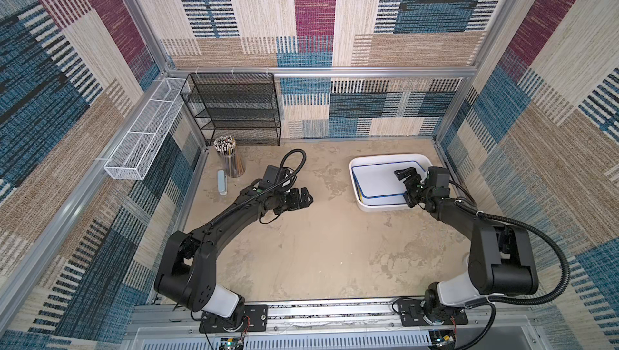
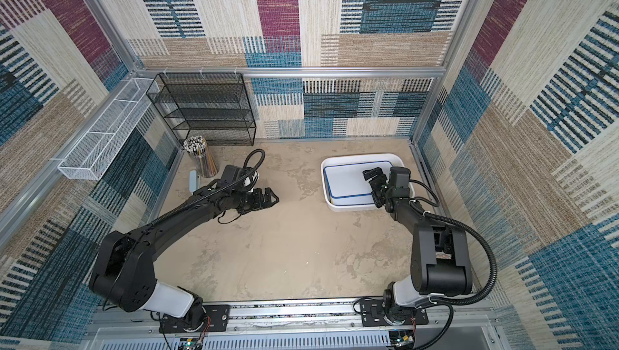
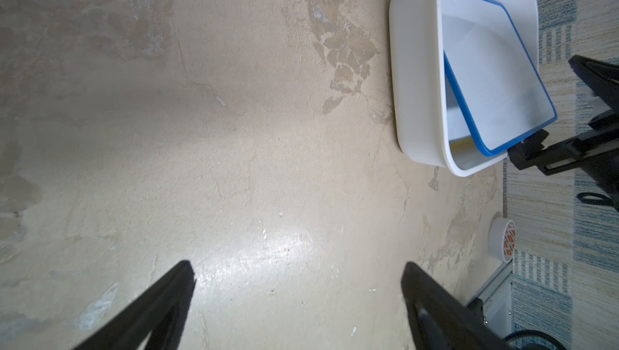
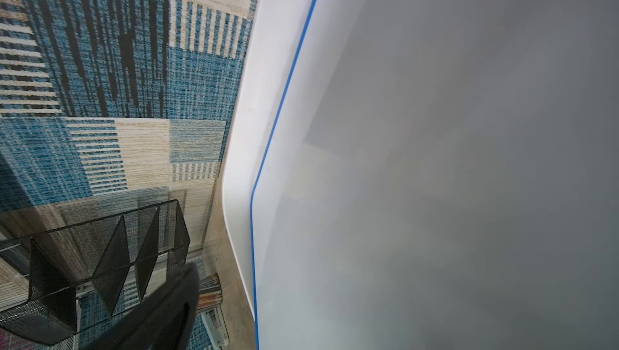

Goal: Put the whiteboard into the storage box
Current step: Place the whiteboard in the storage box.

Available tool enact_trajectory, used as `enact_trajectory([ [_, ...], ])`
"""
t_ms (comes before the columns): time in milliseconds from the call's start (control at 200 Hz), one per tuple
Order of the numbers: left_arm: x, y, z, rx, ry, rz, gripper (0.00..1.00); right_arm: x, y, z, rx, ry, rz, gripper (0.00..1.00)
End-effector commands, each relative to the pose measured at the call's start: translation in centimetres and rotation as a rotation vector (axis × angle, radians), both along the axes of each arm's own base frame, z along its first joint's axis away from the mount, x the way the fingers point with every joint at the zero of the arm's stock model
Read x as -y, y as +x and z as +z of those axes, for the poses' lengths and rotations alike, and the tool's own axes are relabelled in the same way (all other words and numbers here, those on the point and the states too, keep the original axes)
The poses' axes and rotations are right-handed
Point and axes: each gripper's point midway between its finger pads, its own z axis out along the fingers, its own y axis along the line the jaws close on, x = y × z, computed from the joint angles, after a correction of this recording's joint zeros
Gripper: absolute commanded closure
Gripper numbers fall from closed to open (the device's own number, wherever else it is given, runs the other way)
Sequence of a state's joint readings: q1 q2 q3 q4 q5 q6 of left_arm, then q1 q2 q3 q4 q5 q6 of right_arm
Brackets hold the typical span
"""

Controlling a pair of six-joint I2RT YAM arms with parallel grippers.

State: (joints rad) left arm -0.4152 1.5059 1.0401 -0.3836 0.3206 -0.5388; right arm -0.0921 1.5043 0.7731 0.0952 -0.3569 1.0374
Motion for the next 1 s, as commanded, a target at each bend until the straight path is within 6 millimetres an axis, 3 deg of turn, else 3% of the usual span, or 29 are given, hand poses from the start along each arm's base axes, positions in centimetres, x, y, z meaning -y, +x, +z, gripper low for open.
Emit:
enact_trajectory([
  [0,-0.2,0.0,0.0,0.002,0.022,-0.005,0.02,0.4,-1.1,-1.6,-0.100,-0.034,0.000,0.00],
  [200,-0.4,0.0,-0.3,-0.007,0.033,-0.001,0.02,1.0,-2.2,-1.8,-0.152,-0.070,-0.018,0.00],
  [681,-0.5,0.0,-0.8,-0.033,0.042,0.008,0.02,3.1,-4.7,0.2,-0.184,-0.201,-0.080,0.00],
  [792,-0.5,0.0,-0.9,-0.036,0.044,0.008,0.02,2.7,-5.0,1.6,-0.113,-0.209,-0.058,0.00],
  [997,-0.5,0.2,-1.1,-0.047,0.039,0.014,0.02,-1.0,-5.3,7.0,0.220,-0.298,0.092,0.00],
])
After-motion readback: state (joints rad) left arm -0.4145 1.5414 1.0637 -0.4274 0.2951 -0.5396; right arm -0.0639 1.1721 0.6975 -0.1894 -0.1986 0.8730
